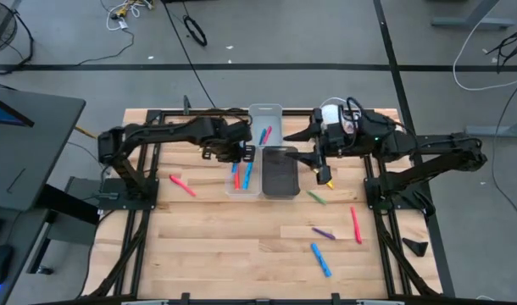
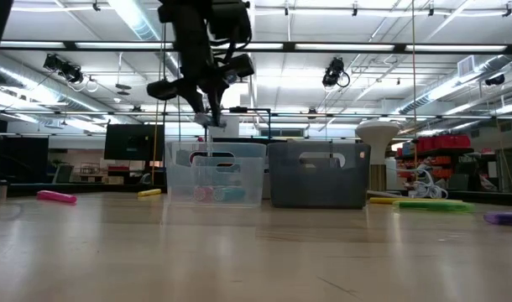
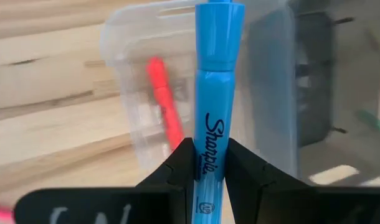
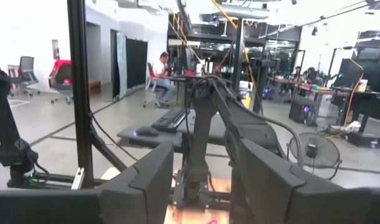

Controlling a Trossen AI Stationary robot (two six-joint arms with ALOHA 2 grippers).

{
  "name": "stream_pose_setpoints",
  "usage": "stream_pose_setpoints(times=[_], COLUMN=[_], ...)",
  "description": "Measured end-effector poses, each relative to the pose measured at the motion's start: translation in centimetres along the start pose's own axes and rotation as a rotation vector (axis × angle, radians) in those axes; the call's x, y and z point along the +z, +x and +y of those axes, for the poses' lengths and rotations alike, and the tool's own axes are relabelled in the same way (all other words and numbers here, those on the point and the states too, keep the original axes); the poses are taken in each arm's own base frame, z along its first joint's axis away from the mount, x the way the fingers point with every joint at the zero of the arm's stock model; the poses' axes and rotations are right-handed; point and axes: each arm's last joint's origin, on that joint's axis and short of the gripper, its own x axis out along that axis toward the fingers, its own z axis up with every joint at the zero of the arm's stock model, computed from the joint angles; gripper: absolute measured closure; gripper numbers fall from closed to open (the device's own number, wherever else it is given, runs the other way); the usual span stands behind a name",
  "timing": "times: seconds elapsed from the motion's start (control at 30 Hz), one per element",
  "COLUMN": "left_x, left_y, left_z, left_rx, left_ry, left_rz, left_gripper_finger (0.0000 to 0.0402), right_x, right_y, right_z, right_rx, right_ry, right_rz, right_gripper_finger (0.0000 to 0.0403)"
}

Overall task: Pick & Place Markers
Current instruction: Put the right blue highlighter into the transparent bin

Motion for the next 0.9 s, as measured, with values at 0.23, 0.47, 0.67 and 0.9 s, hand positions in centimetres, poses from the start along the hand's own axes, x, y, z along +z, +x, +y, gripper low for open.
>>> stream_pose_setpoints(times=[0.23, 0.47, 0.67, 0.9], left_x=[0.6, 0.0, -1.4, -1.8], left_y=[-0.5, 0.5, 3.6, 7.4], left_z=[-1.0, -1.1, -1.7, -2.0], left_rx=[0.033, 0.063, 0.110, 0.171], left_ry=[-0.061, -0.095, -0.096, -0.084], left_rz=[-0.002, 0.003, 0.033, 0.088], left_gripper_finger=[0.0335, 0.0335, 0.0335, 0.0335], right_x=[0.5, 0.3, 0.2, 0.0], right_y=[-0.6, -0.6, -0.6, -0.6], right_z=[0.0, 0.0, 0.0, 0.1], right_rx=[-0.002, 0.000, 0.001, 0.003], right_ry=[-0.001, 0.000, 0.001, 0.002], right_rz=[-0.018, 0.000, 0.013, 0.032], right_gripper_finger=[0.0218, 0.0218, 0.0218, 0.0218])
